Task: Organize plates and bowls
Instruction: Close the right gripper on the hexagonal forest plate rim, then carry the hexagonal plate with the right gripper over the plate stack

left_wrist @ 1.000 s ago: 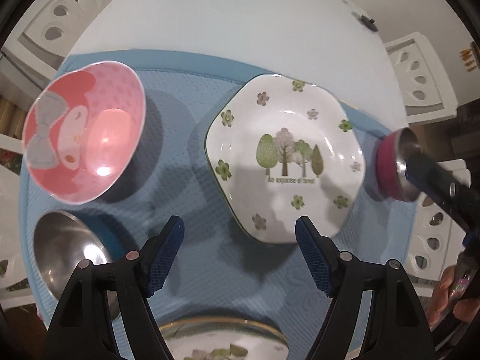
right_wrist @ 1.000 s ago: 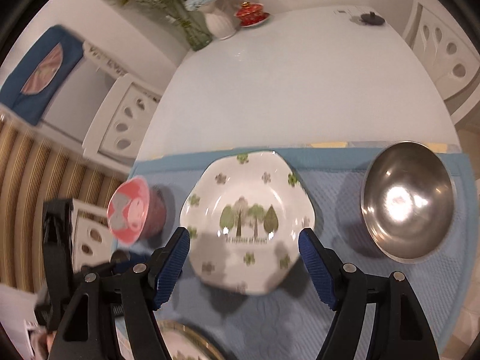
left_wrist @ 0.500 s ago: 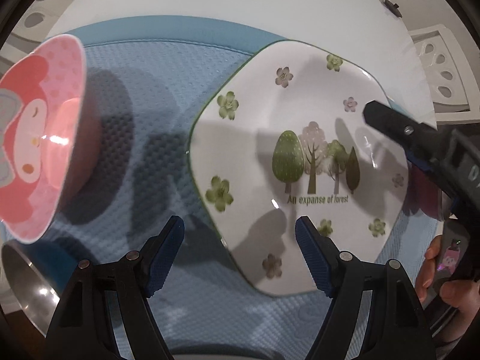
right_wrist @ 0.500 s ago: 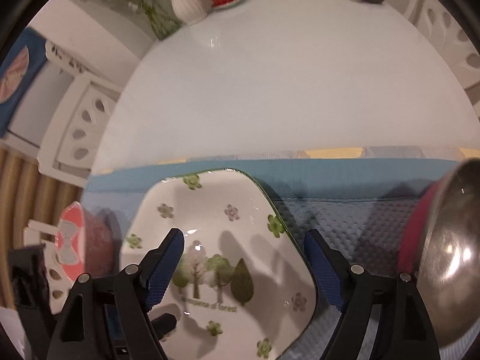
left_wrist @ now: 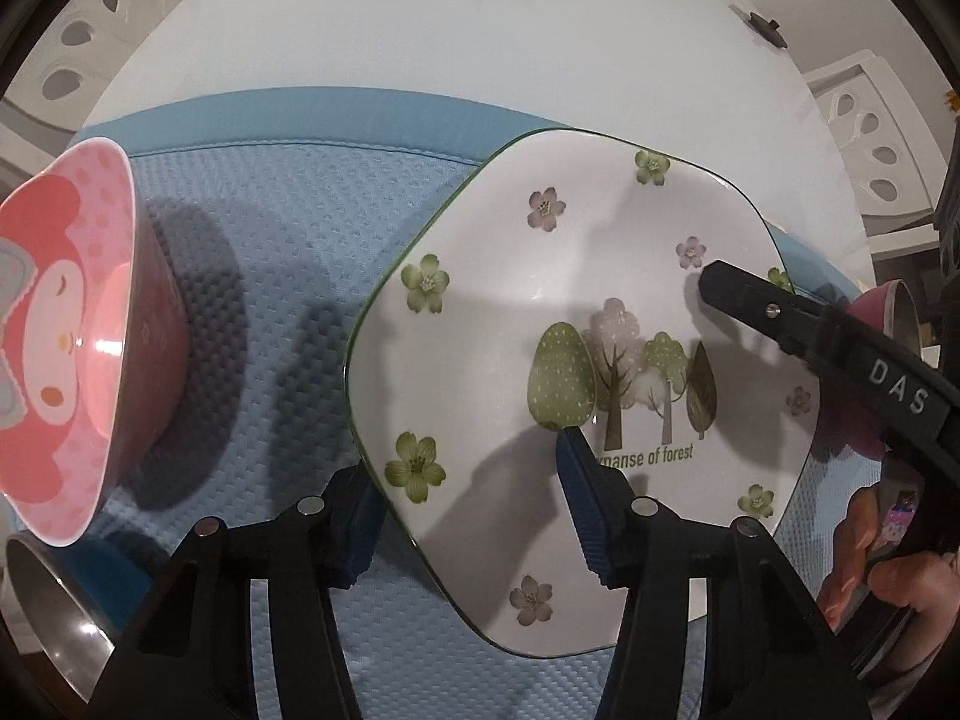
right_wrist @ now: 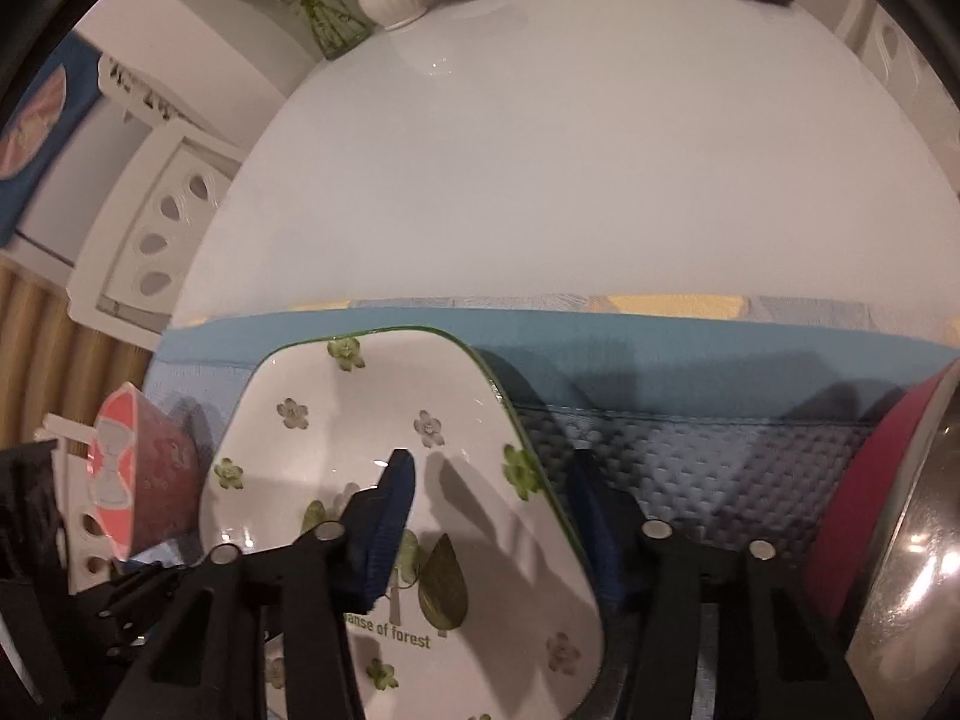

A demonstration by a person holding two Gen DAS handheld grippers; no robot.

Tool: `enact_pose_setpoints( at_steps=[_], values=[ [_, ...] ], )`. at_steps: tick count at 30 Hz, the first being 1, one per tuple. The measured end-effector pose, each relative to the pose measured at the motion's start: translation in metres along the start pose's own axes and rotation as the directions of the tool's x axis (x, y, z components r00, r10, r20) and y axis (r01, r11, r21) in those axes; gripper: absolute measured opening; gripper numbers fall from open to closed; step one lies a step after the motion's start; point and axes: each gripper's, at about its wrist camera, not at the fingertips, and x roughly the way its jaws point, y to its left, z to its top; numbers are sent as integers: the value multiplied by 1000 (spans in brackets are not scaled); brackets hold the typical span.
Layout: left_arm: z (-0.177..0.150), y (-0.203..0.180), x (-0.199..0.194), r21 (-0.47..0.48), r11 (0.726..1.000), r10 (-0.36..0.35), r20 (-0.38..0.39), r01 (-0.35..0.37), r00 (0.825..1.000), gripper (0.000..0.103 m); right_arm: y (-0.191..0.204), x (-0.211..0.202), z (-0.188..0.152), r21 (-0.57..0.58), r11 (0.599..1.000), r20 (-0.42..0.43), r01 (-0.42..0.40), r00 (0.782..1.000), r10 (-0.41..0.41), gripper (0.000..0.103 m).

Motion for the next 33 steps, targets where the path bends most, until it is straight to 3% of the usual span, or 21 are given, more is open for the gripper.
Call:
enact_pose_setpoints(
  at_steps=[7,21,33],
  values=[
    [7,24,-11,4,1000,-18,17,18,1000,50,1,-4,-5,-13,999,-44,-41,998,40,48],
    [-7,27,-30,74,997,-1,73,-4,997,50,9,-22,-15,-34,987,-45,-155,987,154,48],
    [-24,27,-41,92,996,-24,73,18,997,50,22,-34,-30,-90,982,-64,-169,984,163,47]
  ],
)
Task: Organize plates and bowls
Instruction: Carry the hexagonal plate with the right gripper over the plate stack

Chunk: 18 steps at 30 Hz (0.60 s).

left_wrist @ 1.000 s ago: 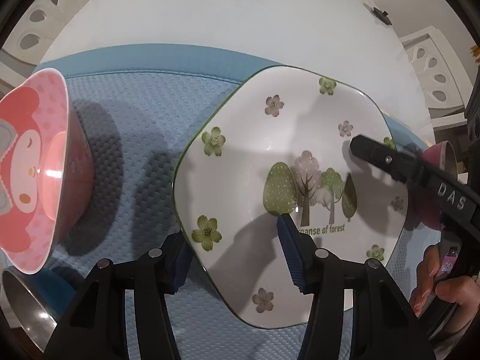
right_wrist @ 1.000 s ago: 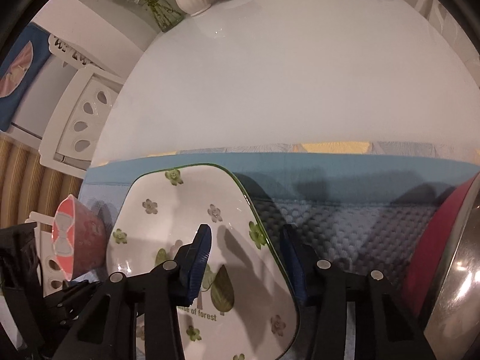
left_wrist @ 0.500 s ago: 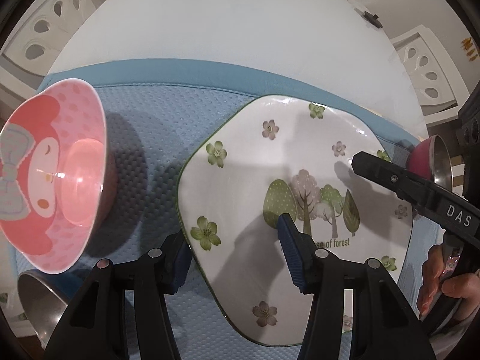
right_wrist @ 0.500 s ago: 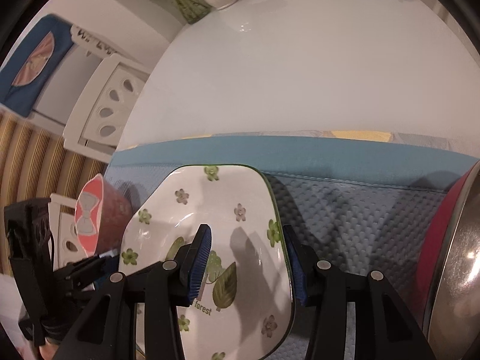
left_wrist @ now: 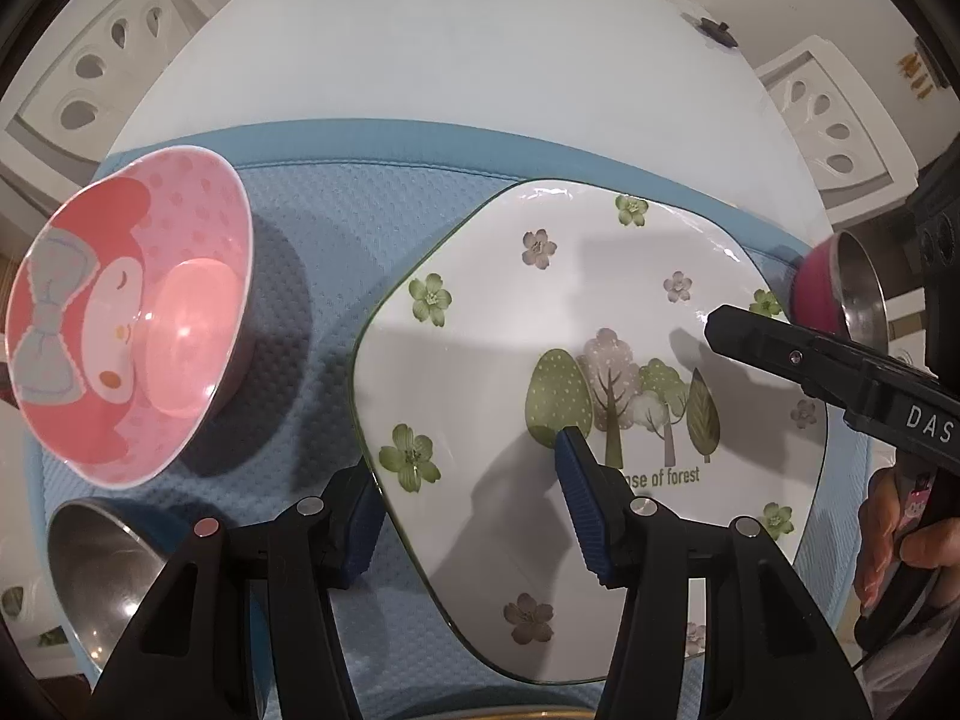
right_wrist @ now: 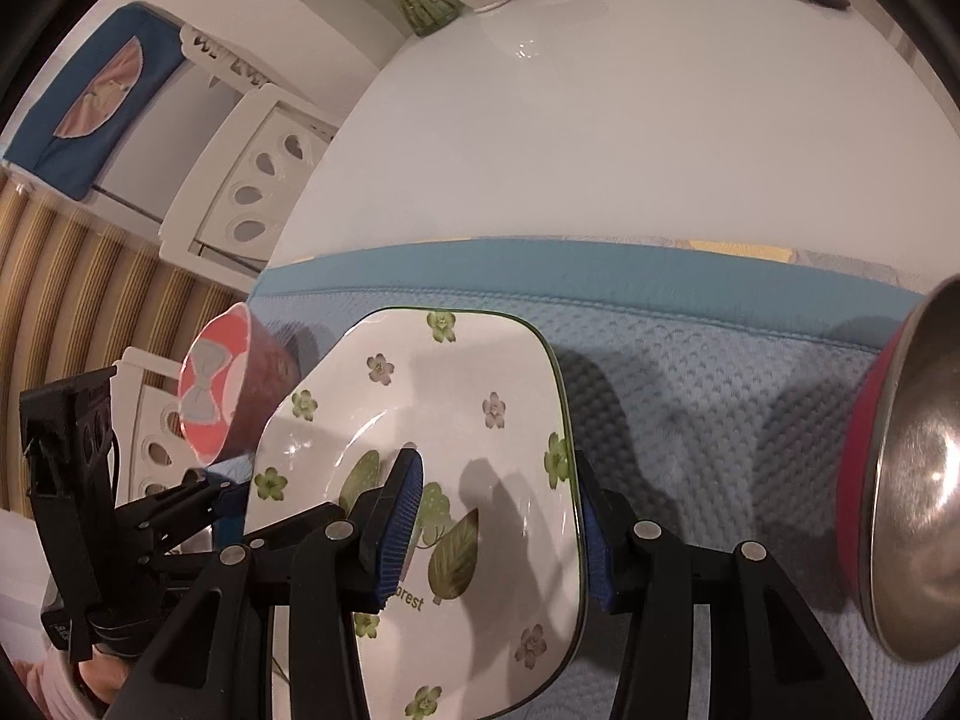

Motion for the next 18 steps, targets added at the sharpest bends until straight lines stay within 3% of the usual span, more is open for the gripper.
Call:
enact_pose_setpoints(
  at_steps=[18],
  values=[
    [-37,14,-43,50,998,-32,43,30,999,50,33,-35,-31,-69,997,18,-20,1000,22,47]
  ],
)
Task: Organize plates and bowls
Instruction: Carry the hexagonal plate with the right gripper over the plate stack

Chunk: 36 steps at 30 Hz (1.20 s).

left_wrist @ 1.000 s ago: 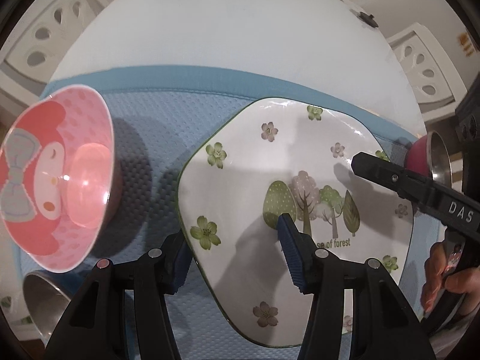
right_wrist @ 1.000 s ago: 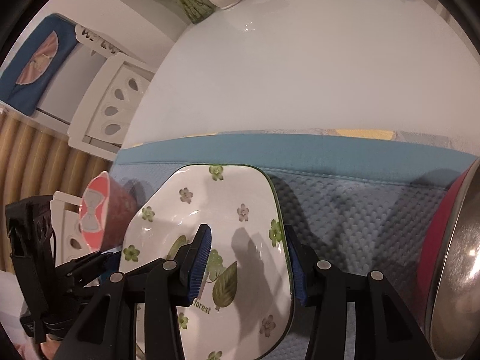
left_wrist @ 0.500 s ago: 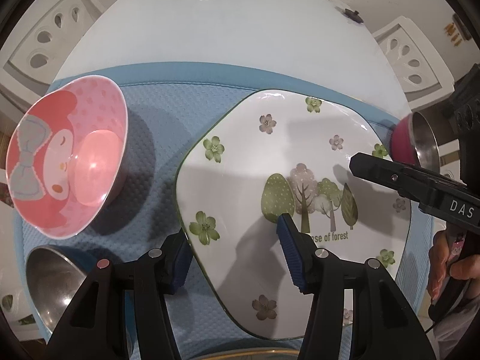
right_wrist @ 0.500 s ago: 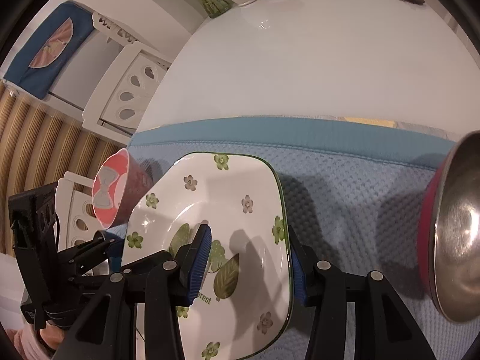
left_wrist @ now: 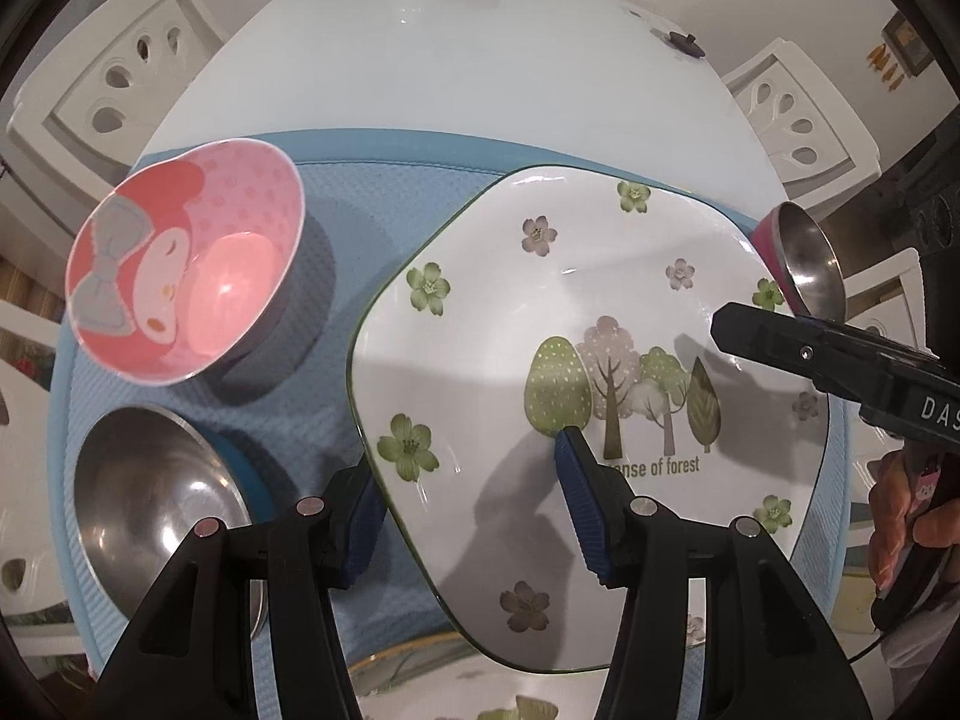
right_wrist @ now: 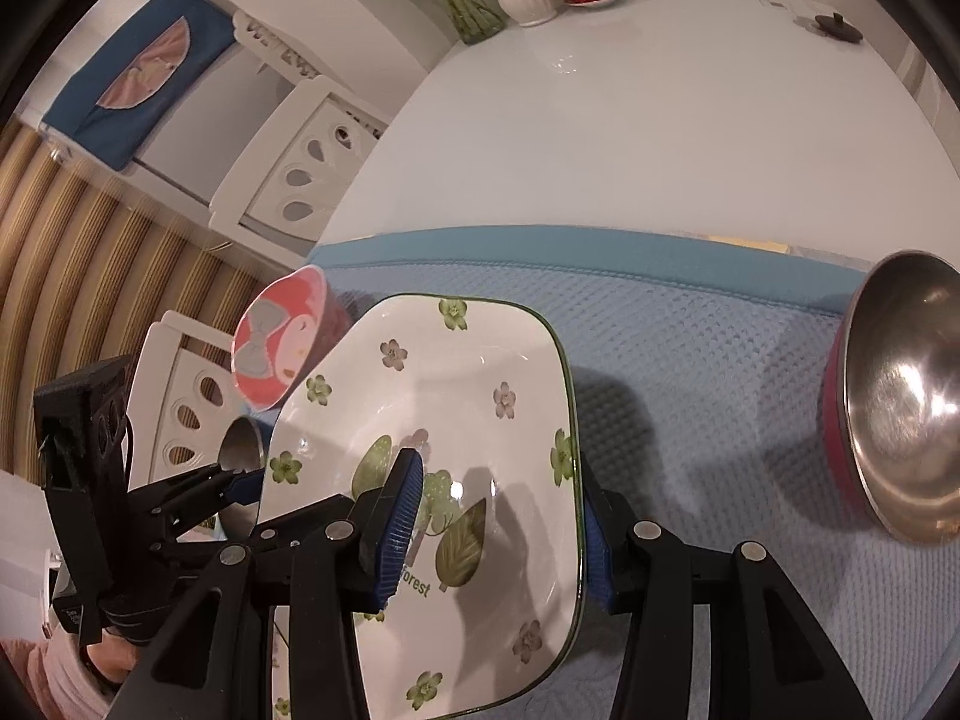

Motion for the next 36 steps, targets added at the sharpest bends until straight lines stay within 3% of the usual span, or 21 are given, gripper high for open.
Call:
enact_pose_setpoints(
  at_steps=[19,36],
  values=[
    [-48,14,-39,-14,1000,-19,35,20,999,50,48,-21,-43,-44,999,10,-5,1000,5,47],
    [-86,39,-57,-36,999,-36,21,37,999,50,78,-19,-83,-68,997,-24,-32,999,31,47]
  ],
)
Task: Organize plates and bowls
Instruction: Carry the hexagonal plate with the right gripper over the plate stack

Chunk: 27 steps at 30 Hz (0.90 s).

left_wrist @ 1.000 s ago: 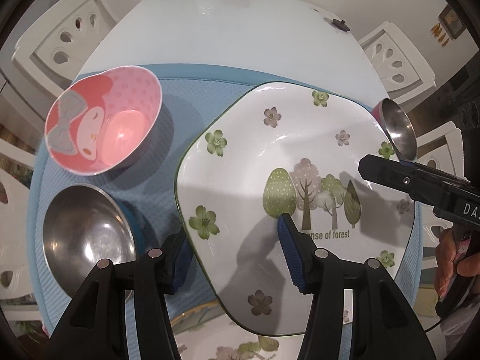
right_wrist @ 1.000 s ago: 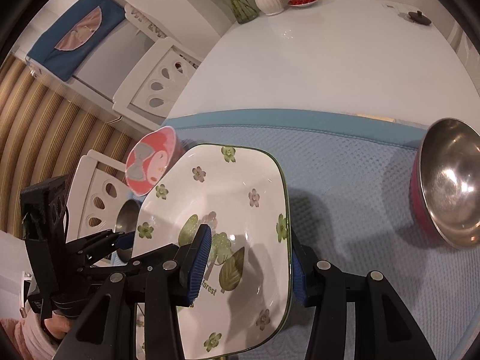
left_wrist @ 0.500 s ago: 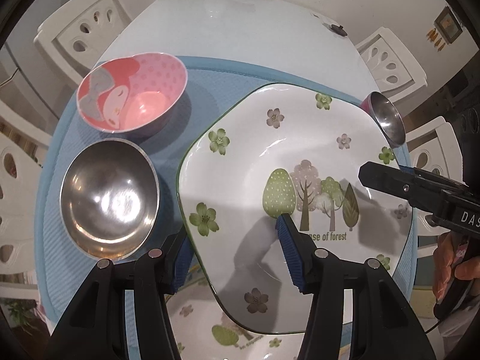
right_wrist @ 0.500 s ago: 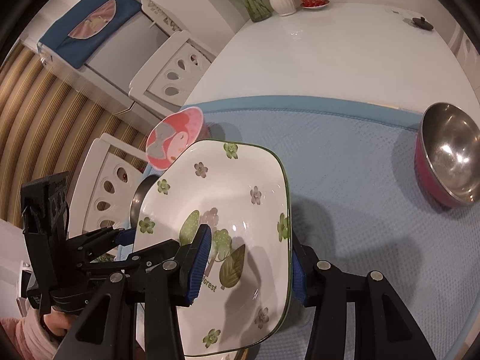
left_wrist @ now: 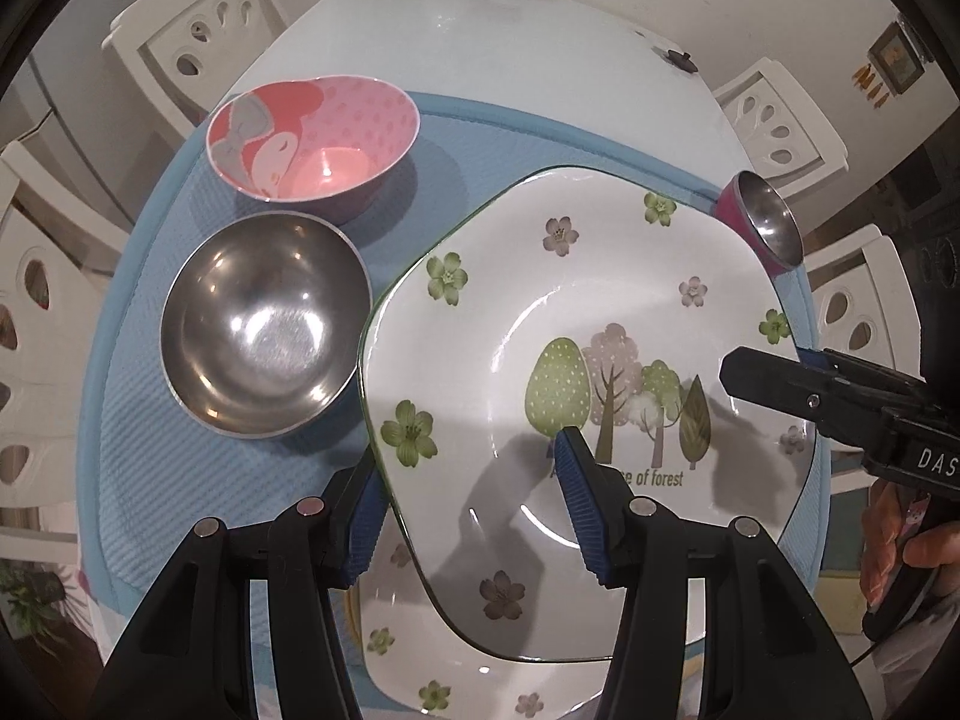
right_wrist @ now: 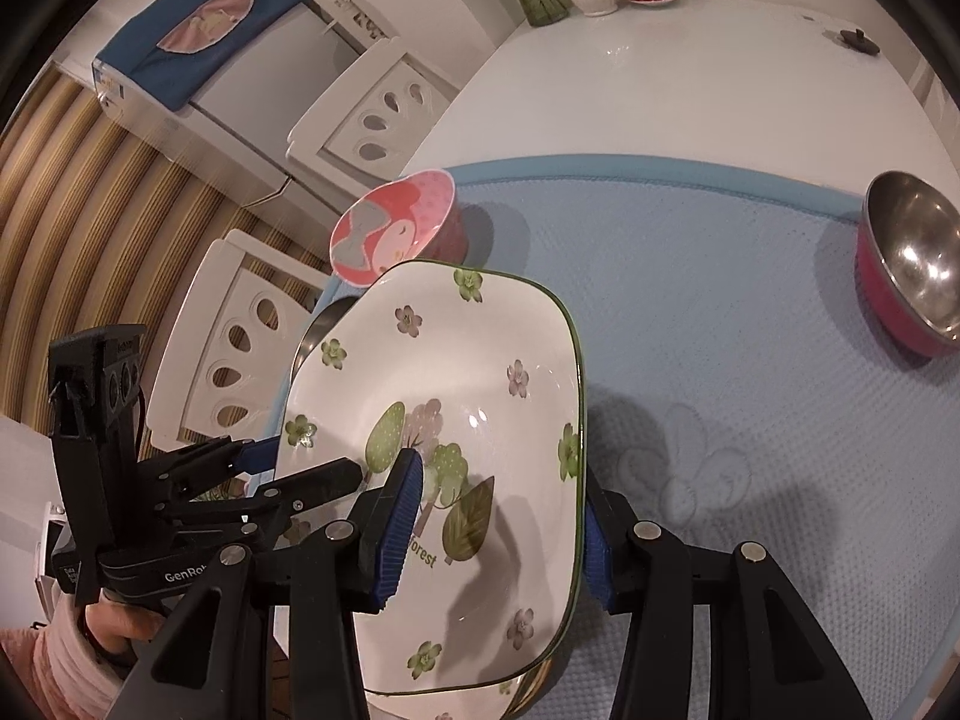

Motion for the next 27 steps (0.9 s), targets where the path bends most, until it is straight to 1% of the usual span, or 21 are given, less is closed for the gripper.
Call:
enact_pose_setpoints(
  at_steps=[4,15,27],
  values=[
    [-11,5,-2,9,1000,-2,-13,3,1000,50,5,1,-7,-1,1000,-9,-9,1000,9,47],
    [-36,16,-5,-6,1000,-2,-32,2,1000,50,19,12,-32,-12,1000,-58,-23,998,23,47],
    [-58,19,4,-4,1000,-2,-90,2,996,50,27,25,-52,-2,1000,-102,-26,994,25,47]
  ],
)
